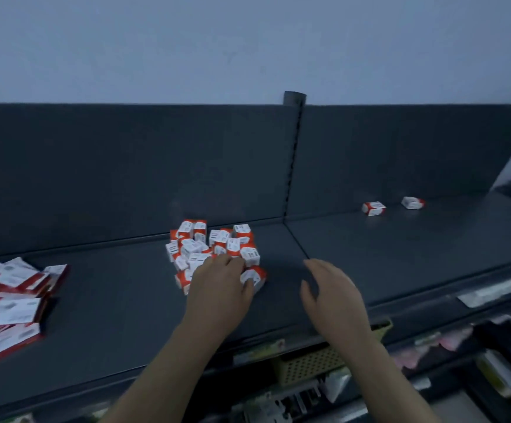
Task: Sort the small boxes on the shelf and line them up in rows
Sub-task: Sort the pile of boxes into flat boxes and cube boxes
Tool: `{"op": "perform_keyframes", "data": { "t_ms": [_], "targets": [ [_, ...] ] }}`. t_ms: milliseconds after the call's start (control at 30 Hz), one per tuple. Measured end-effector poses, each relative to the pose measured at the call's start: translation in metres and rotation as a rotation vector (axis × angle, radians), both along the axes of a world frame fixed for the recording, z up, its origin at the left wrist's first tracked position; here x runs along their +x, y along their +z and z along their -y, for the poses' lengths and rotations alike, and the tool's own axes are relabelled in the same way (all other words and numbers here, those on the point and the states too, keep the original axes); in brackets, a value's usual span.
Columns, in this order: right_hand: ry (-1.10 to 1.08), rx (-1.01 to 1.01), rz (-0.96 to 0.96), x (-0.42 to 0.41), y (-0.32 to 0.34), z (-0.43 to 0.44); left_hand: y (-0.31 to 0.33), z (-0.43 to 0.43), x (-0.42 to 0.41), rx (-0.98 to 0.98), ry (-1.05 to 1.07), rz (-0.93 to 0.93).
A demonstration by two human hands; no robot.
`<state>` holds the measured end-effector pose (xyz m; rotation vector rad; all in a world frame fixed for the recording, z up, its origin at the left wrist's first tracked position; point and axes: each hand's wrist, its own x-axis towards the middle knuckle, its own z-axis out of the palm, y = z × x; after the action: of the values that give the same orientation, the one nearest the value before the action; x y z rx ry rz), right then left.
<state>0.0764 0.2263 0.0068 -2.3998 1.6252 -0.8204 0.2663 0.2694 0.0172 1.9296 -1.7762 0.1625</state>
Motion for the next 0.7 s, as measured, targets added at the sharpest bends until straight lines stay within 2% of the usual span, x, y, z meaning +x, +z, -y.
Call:
{"op": "perform_keyframes", "data": {
  "t_ms": [367,700],
  "targets": [
    [-0.121,-0.012,-0.028,-0.177,0.002,0.061,-0.009,0.090,-0.172,0.017,-0.150,-0.039],
    [-0.200,0.032,-0.001,-0.245,-0.005,0.133,-0.011,0.176,-0.234,0.066,-0.199,-0.008]
  ]
}}
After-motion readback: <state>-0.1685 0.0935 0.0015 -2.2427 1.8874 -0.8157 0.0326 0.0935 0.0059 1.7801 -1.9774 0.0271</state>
